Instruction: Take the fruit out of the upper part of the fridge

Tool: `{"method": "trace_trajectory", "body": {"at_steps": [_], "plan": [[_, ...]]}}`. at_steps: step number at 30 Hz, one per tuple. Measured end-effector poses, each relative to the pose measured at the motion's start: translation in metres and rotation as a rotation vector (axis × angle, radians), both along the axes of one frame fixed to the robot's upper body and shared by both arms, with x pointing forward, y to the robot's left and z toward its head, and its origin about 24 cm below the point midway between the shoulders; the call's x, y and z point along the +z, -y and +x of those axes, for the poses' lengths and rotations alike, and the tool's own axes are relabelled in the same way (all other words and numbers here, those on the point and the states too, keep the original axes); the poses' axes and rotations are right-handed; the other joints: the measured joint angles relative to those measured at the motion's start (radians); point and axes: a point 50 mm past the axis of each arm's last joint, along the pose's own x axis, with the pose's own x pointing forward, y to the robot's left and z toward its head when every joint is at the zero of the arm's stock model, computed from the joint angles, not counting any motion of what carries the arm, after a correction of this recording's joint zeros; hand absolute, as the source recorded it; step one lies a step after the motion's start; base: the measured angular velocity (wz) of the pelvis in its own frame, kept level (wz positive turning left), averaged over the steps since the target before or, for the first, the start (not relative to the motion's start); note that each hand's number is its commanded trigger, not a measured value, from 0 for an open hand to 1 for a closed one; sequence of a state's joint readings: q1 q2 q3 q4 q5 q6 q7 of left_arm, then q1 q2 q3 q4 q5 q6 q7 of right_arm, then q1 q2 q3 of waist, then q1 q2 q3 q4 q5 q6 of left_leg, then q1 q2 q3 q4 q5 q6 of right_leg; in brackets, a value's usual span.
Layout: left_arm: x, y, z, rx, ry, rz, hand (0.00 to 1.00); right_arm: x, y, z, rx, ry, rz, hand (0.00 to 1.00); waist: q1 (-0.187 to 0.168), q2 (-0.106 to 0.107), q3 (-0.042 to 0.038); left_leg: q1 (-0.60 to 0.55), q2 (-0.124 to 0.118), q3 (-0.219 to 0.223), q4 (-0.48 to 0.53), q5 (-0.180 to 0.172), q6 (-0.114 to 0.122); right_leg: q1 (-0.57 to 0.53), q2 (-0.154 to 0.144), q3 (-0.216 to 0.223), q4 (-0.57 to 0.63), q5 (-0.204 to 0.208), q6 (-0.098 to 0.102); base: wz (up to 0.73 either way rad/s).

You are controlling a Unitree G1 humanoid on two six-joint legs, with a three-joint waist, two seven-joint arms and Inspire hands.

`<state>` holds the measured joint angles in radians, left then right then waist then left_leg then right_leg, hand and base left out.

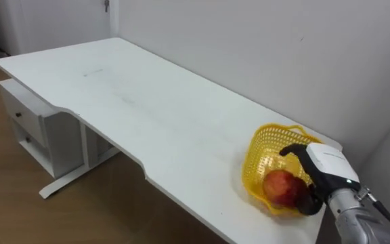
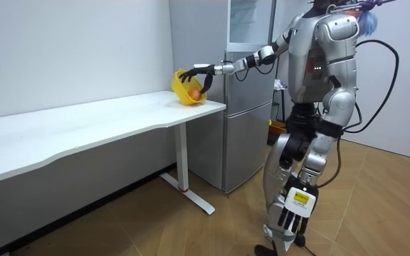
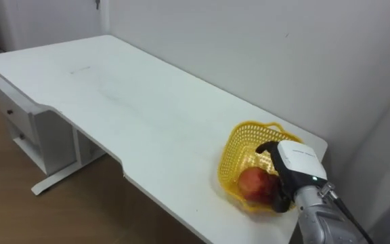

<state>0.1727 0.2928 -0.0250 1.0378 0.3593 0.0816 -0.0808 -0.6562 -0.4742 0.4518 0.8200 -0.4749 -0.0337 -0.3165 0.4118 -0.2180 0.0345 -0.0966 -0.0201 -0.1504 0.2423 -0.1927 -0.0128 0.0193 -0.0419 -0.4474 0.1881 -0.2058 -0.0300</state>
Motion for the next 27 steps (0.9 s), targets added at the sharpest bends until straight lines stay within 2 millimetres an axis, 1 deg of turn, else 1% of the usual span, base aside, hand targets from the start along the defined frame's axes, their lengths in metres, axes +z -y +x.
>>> {"method": "trace_trajectory", "body": {"at_steps": [2,8,16,21,23,25,27], "plan": [[0.000,0.000,-0.003,0.001,-0.007,0.002,0.00,0.000,0.000,0.000,-0.001,0.000,0.003,0.00,0.007,0.000,0.0001,0.001,0.000,-0.001,0.004,0.000,0.000,0.002,0.000,-0.002,0.001,0.000,0.000,0.02],[-0.001,0.000,-0.012,0.002,-0.024,0.002,0.00,0.000,0.000,0.000,-0.001,0.000,0.002,0.00,0.007,0.001,0.0004,0.001,0.000,-0.005,0.001,0.000,0.000,0.003,-0.001,-0.004,0.000,0.000,0.000,0.01],[0.000,0.001,-0.010,-0.008,-0.017,-0.011,0.00,0.000,0.000,0.000,0.002,0.000,-0.001,0.00,0.004,0.004,-0.0004,0.006,0.000,0.000,-0.002,0.000,0.000,0.007,-0.004,0.003,0.000,0.000,0.000,0.00],[0.000,0.001,-0.011,-0.003,-0.020,-0.008,0.00,0.005,-0.002,0.003,0.010,0.004,0.009,0.00,-0.001,0.015,-0.0036,0.006,0.000,0.003,-0.003,0.000,0.000,0.006,-0.004,0.007,0.000,0.000,0.000,-0.01],[0.000,0.000,-0.011,0.002,-0.021,-0.003,0.00,0.007,-0.004,0.003,0.019,0.011,0.012,0.00,-0.001,0.021,-0.0078,0.007,0.002,0.006,-0.002,0.000,0.000,0.006,-0.003,0.009,0.000,0.000,0.000,-0.02],[0.000,0.000,-0.012,0.003,-0.025,0.000,0.00,0.008,-0.006,0.003,0.028,0.008,0.017,0.00,-0.001,0.024,-0.0095,0.012,0.002,0.008,-0.002,0.000,0.000,0.008,-0.003,0.012,0.000,0.000,0.000,-0.02],[0.000,0.000,-0.013,0.006,-0.029,0.002,0.00,0.010,-0.009,0.004,0.041,0.010,0.021,0.00,-0.009,0.027,-0.0097,0.018,0.002,0.007,-0.002,0.000,0.000,0.015,-0.001,0.012,-0.002,0.000,0.000,0.00]]}}
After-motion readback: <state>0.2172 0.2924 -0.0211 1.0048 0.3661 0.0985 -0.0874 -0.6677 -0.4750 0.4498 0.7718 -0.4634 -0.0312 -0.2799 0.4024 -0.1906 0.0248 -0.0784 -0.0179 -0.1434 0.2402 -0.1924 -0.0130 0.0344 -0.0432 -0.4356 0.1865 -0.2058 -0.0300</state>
